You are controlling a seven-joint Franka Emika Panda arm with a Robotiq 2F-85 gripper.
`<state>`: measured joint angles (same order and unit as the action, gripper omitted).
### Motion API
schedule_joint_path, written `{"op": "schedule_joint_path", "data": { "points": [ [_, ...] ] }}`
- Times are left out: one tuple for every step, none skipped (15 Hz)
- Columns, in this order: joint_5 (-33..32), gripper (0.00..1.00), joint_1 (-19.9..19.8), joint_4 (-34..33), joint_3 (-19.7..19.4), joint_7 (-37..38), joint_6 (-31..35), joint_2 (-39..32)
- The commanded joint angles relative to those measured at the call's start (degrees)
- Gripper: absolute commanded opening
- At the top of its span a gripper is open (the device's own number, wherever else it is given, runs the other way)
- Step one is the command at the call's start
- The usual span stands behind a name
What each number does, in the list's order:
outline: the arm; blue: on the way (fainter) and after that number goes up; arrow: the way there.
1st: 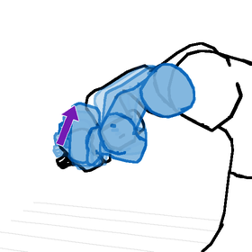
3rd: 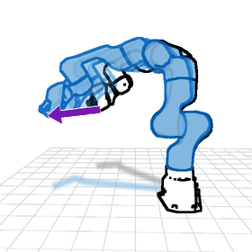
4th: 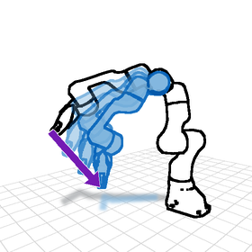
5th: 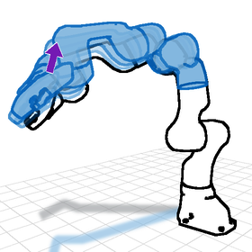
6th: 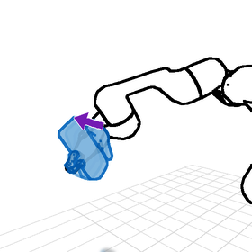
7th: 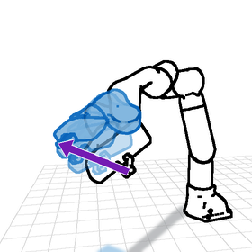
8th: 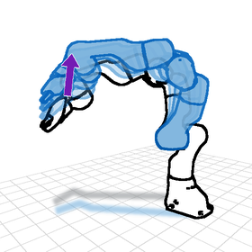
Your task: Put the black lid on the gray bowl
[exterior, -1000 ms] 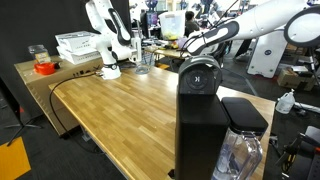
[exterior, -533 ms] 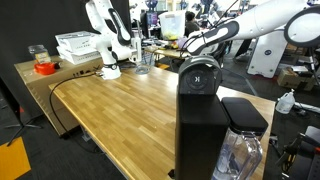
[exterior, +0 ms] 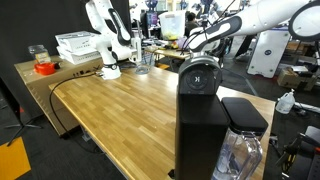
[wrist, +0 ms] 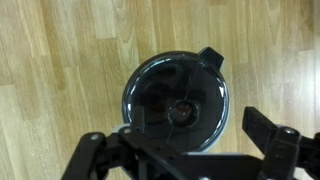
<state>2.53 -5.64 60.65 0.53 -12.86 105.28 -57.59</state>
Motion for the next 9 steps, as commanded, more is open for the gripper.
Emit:
{"op": "schedule_joint_path", "data": {
  "points": [
    [1.37,1.0,-0.57,9.74,0.45,3.04,4.95,6.2],
    [1.71,1.0,-0.67,12.31,0.48,3.5,6.37,7.96],
    [2.02,1.0,-0.83,15.08,0.49,3.74,8.08,9.81],
    [2.23,1.0,-0.99,18.01,0.44,3.78,9.63,11.81],
    [2.58,1.0,-1.3,20.5,0.46,3.54,10.78,13.68],
    [2.77,1.0,-1.75,23.2,0.39,2.94,11.54,15.76],
    [2.75,1.0,-2.16,26.06,0.17,2.54,12.36,17.92],
    [2.62,1.0,-2.84,29.01,-0.12,1.85,12.51,20.34],
    [2.48,1.0,-3.57,31.95,-0.49,1.07,12.58,22.67]
  ]
}}
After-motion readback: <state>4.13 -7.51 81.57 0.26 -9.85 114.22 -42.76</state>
